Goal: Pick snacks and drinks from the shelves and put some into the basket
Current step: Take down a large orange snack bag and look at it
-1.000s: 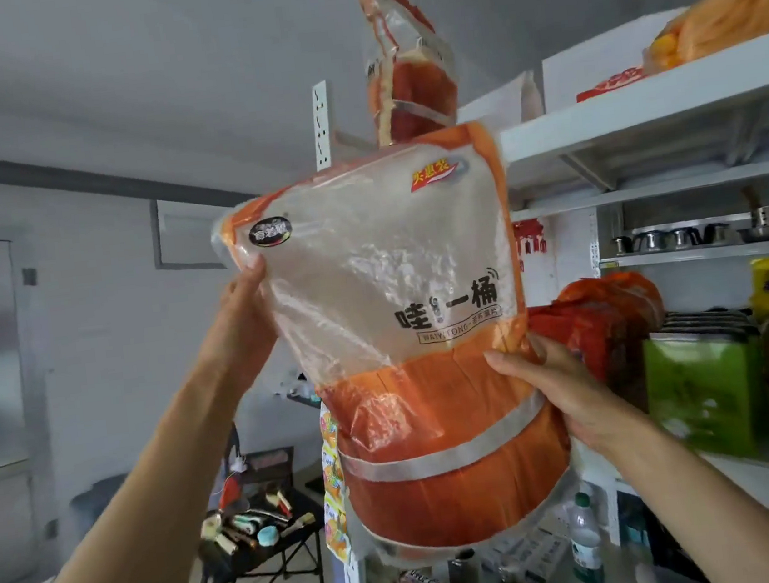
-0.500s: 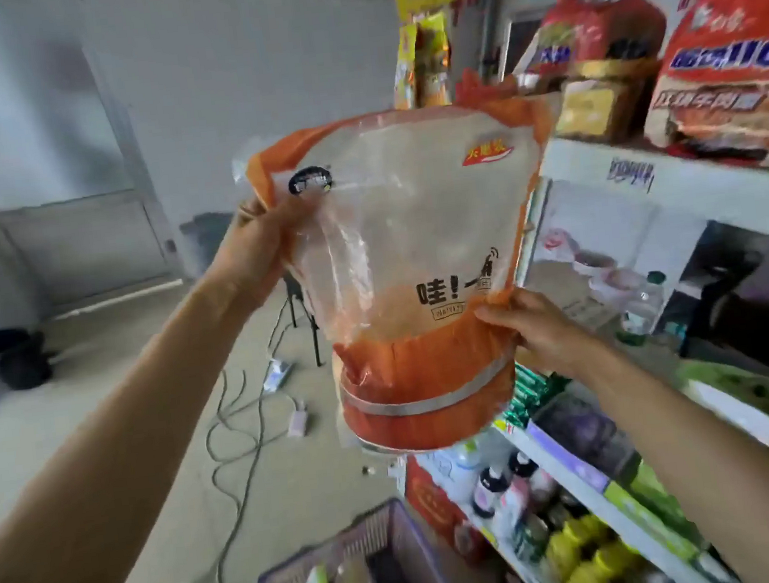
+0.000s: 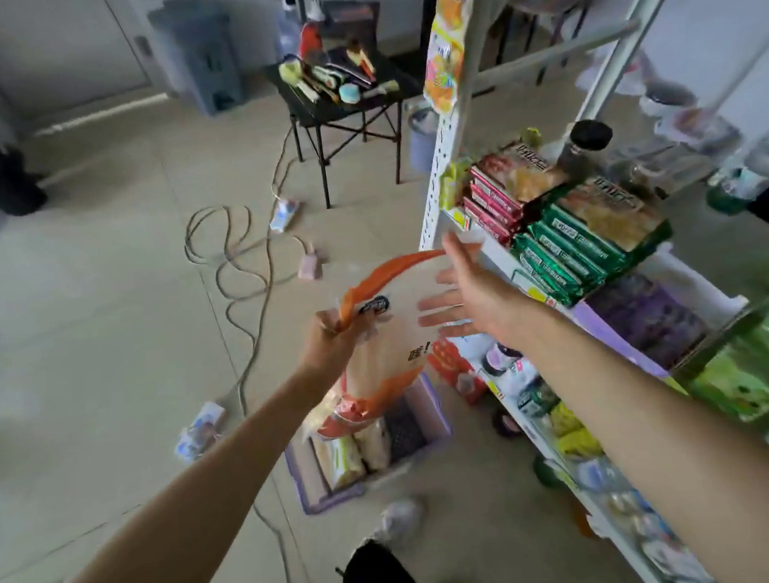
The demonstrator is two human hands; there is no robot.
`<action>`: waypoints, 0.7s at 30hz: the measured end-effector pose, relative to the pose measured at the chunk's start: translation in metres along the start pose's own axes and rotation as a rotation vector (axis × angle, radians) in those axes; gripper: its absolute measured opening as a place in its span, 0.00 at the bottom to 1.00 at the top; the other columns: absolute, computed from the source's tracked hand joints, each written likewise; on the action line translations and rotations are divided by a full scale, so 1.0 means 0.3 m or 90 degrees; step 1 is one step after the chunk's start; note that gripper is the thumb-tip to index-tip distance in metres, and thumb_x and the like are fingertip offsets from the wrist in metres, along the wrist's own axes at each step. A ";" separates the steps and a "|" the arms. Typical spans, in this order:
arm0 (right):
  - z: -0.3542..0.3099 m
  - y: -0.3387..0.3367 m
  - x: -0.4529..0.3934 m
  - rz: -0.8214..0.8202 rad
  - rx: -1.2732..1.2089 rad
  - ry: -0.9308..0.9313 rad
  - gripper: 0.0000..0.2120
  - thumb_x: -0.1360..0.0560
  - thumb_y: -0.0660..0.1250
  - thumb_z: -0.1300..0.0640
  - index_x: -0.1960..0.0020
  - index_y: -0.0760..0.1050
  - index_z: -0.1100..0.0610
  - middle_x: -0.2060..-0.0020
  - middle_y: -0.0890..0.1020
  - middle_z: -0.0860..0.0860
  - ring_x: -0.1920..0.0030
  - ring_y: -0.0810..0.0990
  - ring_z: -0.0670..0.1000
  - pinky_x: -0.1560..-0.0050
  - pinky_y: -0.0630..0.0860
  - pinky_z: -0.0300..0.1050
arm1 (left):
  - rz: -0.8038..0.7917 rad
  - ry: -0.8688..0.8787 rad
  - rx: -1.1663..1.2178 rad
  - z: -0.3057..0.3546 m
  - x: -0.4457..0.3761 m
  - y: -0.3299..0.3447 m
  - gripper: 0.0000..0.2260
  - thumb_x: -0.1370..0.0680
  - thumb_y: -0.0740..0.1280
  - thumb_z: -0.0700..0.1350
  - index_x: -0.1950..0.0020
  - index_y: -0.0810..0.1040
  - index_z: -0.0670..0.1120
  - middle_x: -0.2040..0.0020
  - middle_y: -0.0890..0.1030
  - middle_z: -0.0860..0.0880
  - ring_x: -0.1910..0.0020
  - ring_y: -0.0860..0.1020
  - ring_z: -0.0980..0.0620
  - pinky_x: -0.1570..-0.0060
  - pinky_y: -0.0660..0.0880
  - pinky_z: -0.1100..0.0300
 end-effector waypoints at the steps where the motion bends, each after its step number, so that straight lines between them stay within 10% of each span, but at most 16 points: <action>1: 0.016 0.034 -0.036 -0.015 0.021 0.035 0.36 0.30 0.53 0.23 0.41 0.68 0.53 0.49 0.84 0.58 0.54 0.86 0.57 0.51 0.81 0.51 | 0.014 -0.029 -0.026 -0.068 -0.007 0.014 0.07 0.25 0.72 0.46 0.52 0.86 0.43 0.66 0.82 0.47 0.66 0.76 0.54 0.61 0.75 0.57; 4: 0.098 0.121 -0.170 0.001 0.084 0.111 0.24 0.25 0.62 0.33 0.46 0.67 0.53 0.48 0.81 0.62 0.56 0.85 0.60 0.49 0.81 0.54 | 0.019 -0.123 -0.160 -0.253 -0.022 0.077 0.08 0.21 0.68 0.47 0.54 0.84 0.45 0.76 0.76 0.50 0.75 0.75 0.55 0.73 0.64 0.58; 8: 0.246 0.155 -0.364 0.089 0.148 0.103 0.08 0.20 0.56 0.62 0.46 0.72 0.63 0.59 0.81 0.60 0.59 0.84 0.61 0.56 0.82 0.53 | 0.085 -0.237 -0.195 -0.438 -0.062 0.112 0.11 0.20 0.66 0.47 0.49 0.81 0.39 0.60 0.81 0.39 0.53 0.81 0.37 0.59 0.73 0.49; 13: 0.354 0.134 -0.519 0.103 0.220 0.131 0.29 0.29 0.61 0.30 0.58 0.70 0.58 0.66 0.84 0.56 0.69 0.85 0.54 0.68 0.80 0.45 | -0.007 -0.234 -0.247 -0.571 -0.082 0.177 0.13 0.19 0.64 0.45 0.35 0.78 0.44 0.45 0.83 0.46 0.43 0.80 0.49 0.53 0.70 0.62; 17: 0.437 0.089 -0.635 0.098 0.423 0.103 0.05 0.28 0.65 0.56 0.56 0.74 0.58 0.69 0.79 0.53 0.71 0.80 0.51 0.67 0.81 0.45 | -0.067 -0.221 -0.218 -0.610 -0.130 0.241 0.17 0.18 0.63 0.47 0.32 0.74 0.43 0.41 0.77 0.52 0.43 0.75 0.67 0.41 0.71 0.61; 21: 0.513 0.055 -0.743 0.057 0.513 0.064 0.17 0.35 0.63 0.58 0.46 0.75 0.52 0.52 0.82 0.52 0.52 0.81 0.55 0.53 0.81 0.48 | -0.202 -0.149 -0.188 -0.712 -0.156 0.248 0.32 0.25 0.69 0.60 0.25 0.65 0.49 0.34 0.72 0.56 0.43 0.77 0.61 0.52 0.69 0.73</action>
Point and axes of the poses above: each hand's wrist, its own x-axis away from the middle knuckle, its own y-axis out of the palm, z = x × y, the point moved 3 cm from there along -x, towards the middle knuckle
